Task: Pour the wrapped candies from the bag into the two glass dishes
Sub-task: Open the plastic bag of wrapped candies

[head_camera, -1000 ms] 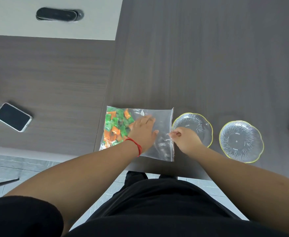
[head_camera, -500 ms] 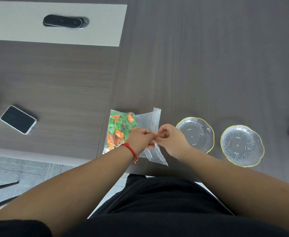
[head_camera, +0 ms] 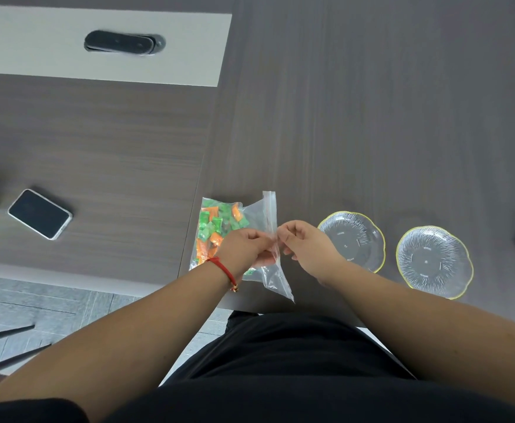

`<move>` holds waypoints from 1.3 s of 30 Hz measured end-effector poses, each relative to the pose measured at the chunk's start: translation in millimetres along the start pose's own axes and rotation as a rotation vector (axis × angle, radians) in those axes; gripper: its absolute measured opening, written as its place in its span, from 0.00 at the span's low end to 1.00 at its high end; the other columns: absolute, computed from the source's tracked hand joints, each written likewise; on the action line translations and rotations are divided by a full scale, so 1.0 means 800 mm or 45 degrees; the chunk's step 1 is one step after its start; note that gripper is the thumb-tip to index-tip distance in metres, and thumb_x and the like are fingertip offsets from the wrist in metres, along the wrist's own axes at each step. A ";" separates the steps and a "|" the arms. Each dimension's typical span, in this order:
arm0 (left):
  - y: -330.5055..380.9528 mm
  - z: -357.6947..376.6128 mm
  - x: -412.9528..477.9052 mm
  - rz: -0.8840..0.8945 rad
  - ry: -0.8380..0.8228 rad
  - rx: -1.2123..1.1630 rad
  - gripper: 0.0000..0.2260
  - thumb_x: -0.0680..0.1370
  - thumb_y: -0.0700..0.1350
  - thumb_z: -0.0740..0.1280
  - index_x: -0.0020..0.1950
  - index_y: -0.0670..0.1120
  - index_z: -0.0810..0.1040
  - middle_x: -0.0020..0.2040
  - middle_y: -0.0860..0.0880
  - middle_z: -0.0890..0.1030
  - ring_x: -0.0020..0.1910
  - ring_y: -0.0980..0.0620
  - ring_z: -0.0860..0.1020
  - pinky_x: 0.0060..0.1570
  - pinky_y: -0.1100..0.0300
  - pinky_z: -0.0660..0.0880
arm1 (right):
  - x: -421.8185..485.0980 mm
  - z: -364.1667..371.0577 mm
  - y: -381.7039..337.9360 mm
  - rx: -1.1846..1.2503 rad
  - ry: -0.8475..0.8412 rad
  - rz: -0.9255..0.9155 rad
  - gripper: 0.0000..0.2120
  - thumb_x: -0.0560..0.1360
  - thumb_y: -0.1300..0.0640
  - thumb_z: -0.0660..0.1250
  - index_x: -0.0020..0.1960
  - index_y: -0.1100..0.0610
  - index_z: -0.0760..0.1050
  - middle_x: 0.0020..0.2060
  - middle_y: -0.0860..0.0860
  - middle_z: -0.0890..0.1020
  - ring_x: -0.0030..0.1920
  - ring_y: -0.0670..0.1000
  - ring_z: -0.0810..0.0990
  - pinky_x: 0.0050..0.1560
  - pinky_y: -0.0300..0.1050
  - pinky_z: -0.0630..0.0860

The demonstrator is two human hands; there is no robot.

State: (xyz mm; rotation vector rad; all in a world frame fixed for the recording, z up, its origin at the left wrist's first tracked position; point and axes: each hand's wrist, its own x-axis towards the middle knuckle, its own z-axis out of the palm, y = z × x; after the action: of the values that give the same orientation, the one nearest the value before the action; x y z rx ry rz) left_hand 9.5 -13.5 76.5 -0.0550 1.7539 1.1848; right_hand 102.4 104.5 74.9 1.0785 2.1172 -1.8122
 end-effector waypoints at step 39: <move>0.097 -0.061 -0.034 0.823 0.288 1.244 0.07 0.72 0.47 0.65 0.37 0.46 0.77 0.36 0.53 0.76 0.37 0.53 0.75 0.36 0.63 0.70 | -0.016 -0.008 -0.039 -1.040 -0.181 -0.932 0.31 0.71 0.41 0.65 0.68 0.55 0.66 0.57 0.53 0.81 0.54 0.56 0.79 0.56 0.53 0.75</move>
State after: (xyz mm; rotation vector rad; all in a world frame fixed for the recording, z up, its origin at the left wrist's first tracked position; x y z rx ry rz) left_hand -49.7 -20.6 151.2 1.0522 2.4749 0.6127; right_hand 94.9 104.7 108.0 -0.0308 2.9239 -0.8913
